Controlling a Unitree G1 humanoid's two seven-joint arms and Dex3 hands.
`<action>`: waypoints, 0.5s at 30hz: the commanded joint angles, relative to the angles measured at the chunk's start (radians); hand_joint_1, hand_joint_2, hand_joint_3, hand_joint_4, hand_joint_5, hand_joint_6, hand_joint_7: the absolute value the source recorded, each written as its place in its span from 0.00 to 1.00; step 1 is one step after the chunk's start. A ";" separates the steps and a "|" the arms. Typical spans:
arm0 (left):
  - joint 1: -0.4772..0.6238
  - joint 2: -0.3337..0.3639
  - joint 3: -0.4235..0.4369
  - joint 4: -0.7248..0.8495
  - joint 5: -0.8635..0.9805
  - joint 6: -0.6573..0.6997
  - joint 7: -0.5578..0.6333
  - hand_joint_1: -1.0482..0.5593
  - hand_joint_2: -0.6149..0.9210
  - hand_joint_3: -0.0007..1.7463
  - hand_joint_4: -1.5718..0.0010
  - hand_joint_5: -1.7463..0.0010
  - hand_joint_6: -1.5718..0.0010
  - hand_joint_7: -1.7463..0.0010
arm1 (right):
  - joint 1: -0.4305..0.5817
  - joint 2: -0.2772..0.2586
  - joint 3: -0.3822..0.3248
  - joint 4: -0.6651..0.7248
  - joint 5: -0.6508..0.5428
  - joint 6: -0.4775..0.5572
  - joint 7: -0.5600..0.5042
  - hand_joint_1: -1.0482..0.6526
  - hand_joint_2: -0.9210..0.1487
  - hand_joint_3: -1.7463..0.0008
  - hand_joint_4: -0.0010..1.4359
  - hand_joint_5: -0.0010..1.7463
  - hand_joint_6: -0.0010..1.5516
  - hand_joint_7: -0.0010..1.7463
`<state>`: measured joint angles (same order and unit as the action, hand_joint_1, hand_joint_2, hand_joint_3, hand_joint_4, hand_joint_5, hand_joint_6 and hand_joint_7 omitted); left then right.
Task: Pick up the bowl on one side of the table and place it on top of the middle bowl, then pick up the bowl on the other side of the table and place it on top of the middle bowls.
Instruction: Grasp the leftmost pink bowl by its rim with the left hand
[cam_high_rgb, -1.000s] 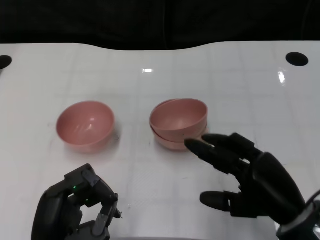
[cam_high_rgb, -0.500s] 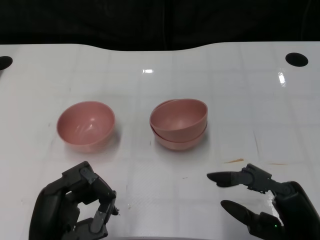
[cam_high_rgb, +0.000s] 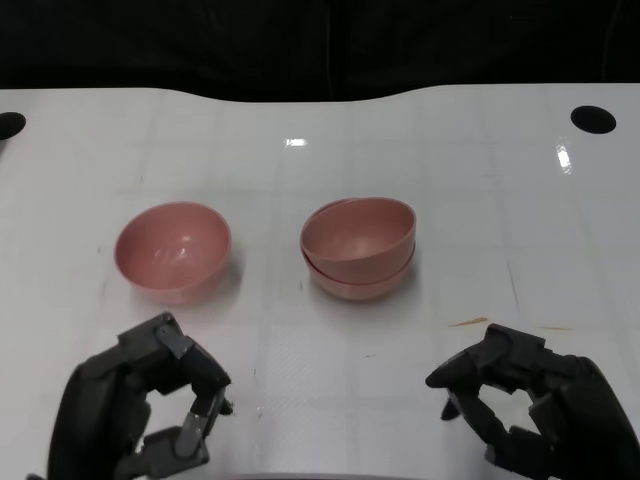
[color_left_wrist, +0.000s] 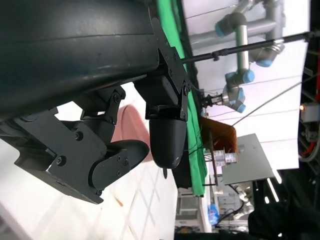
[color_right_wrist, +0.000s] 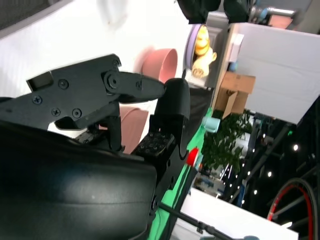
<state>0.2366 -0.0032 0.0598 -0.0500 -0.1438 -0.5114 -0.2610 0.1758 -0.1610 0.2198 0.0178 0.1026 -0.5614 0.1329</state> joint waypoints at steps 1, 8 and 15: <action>0.011 0.024 0.014 -0.062 0.030 0.047 0.037 0.59 0.84 0.46 0.54 0.26 0.48 0.46 | 0.009 0.007 -0.028 -0.016 0.027 0.020 0.030 0.53 0.47 0.21 0.59 1.00 0.51 0.86; 0.017 0.027 0.009 -0.081 0.034 0.069 0.049 0.59 0.84 0.45 0.53 0.28 0.47 0.48 | 0.013 0.030 -0.051 -0.020 0.021 0.030 0.061 0.53 0.49 0.19 0.60 1.00 0.50 0.88; -0.039 0.166 0.072 -0.285 0.480 0.211 0.111 0.52 0.98 0.10 0.58 0.55 0.48 0.87 | 0.007 0.053 -0.065 -0.016 0.037 0.066 0.093 0.49 0.50 0.20 0.60 1.00 0.47 0.96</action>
<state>0.2458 0.0866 0.1019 -0.2413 0.1512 -0.3810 -0.1666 0.1839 -0.1131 0.1648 0.0059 0.1225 -0.5129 0.2184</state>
